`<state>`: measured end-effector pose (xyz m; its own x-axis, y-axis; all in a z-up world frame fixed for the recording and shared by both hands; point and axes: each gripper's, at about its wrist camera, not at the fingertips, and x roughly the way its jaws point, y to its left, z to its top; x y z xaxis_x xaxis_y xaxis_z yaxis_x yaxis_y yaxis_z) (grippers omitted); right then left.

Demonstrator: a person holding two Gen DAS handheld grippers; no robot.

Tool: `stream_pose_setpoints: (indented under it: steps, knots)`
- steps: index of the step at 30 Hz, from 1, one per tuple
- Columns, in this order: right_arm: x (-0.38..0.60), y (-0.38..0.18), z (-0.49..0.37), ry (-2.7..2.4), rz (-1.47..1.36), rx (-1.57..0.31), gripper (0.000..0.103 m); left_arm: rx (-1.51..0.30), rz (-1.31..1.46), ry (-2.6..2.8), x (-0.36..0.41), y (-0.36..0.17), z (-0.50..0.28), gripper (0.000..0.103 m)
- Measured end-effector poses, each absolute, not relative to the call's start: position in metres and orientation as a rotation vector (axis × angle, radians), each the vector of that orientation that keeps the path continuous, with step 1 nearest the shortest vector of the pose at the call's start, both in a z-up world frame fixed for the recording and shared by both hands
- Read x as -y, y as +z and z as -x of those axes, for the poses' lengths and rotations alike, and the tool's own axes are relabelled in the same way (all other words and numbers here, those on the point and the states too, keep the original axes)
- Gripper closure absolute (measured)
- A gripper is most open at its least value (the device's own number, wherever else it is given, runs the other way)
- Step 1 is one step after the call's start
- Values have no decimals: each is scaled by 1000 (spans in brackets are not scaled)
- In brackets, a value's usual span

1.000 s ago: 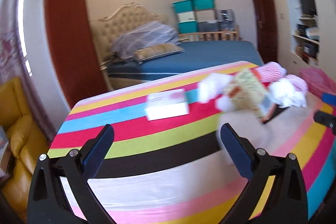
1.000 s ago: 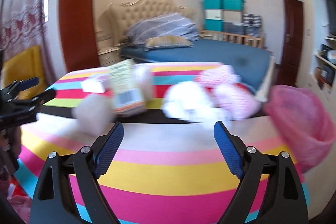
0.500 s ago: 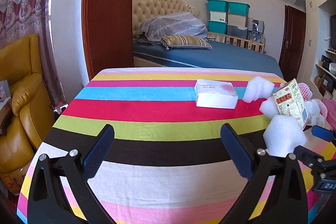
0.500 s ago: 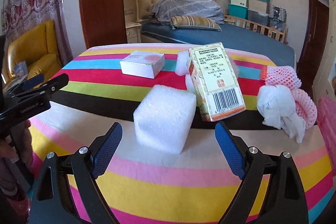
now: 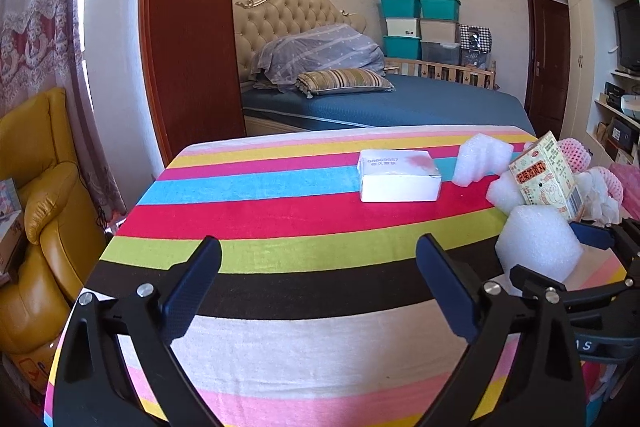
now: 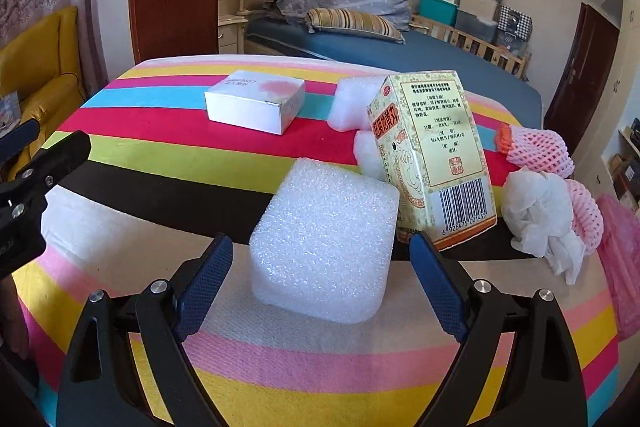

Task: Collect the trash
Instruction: 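Grasp the white foam block with the right tool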

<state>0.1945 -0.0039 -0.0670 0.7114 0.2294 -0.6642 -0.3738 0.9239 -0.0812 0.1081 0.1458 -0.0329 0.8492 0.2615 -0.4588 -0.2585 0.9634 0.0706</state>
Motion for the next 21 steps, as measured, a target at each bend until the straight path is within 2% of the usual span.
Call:
stream_pose_setpoints:
  steps: [4, 7, 21]
  knots:
    - [10, -70, -201, 338, 181, -744, 22, -479, -17, 272, -143, -33, -108, 8]
    - [14, -71, -204, 368, 152, -760, 38, -479, -11, 274, -143, -33, -109, 8]
    - [59, -32, -144, 460, 147, -547, 39, -491, -59, 281, -133, -35, -114, 8]
